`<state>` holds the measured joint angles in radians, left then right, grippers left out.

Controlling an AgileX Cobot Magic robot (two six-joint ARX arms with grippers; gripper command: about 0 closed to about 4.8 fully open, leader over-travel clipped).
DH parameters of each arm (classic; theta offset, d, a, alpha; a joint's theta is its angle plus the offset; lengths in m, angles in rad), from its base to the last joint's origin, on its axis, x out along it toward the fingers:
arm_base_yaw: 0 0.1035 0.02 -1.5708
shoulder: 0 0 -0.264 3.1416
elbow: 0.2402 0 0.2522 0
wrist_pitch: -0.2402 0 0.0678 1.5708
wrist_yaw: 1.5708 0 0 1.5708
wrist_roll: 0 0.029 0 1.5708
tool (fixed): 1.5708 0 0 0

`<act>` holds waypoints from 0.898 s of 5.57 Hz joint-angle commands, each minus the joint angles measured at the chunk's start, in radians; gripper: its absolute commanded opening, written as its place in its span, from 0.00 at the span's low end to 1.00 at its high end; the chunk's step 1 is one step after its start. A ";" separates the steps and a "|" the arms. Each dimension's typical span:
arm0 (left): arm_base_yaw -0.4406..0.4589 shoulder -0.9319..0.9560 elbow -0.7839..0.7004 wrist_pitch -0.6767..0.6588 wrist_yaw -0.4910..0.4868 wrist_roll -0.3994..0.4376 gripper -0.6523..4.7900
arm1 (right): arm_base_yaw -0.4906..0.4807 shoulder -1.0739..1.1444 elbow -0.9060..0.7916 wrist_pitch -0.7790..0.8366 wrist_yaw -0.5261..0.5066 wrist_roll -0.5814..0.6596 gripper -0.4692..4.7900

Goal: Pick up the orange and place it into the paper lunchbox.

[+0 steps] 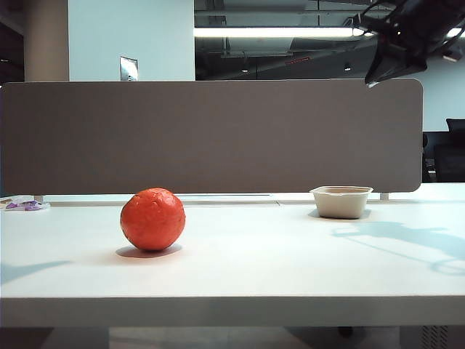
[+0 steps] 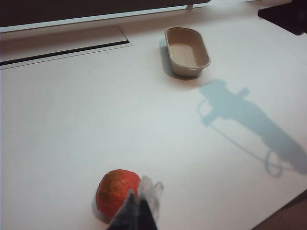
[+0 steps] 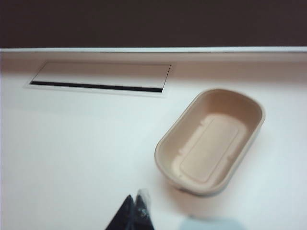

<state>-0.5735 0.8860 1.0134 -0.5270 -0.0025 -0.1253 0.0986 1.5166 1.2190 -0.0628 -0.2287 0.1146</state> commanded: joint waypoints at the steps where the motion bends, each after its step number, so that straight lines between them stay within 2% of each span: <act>1: 0.001 0.005 0.003 0.005 0.002 0.005 0.11 | -0.053 0.428 0.303 0.059 0.084 0.318 1.00; 2: 0.001 0.006 0.003 0.005 0.003 0.005 0.11 | -0.054 0.498 0.357 0.064 0.154 0.323 1.00; 4: 0.001 0.007 0.003 0.006 0.002 0.005 0.11 | -0.054 0.595 0.404 0.066 0.183 0.324 1.00; 5: 0.001 0.008 0.003 0.007 0.002 0.005 0.11 | -0.055 0.691 0.404 0.064 0.206 0.330 0.43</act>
<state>-0.5735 0.8940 1.0122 -0.5343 -0.0025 -0.1242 0.0418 2.2093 1.6169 -0.0105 -0.0219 0.4446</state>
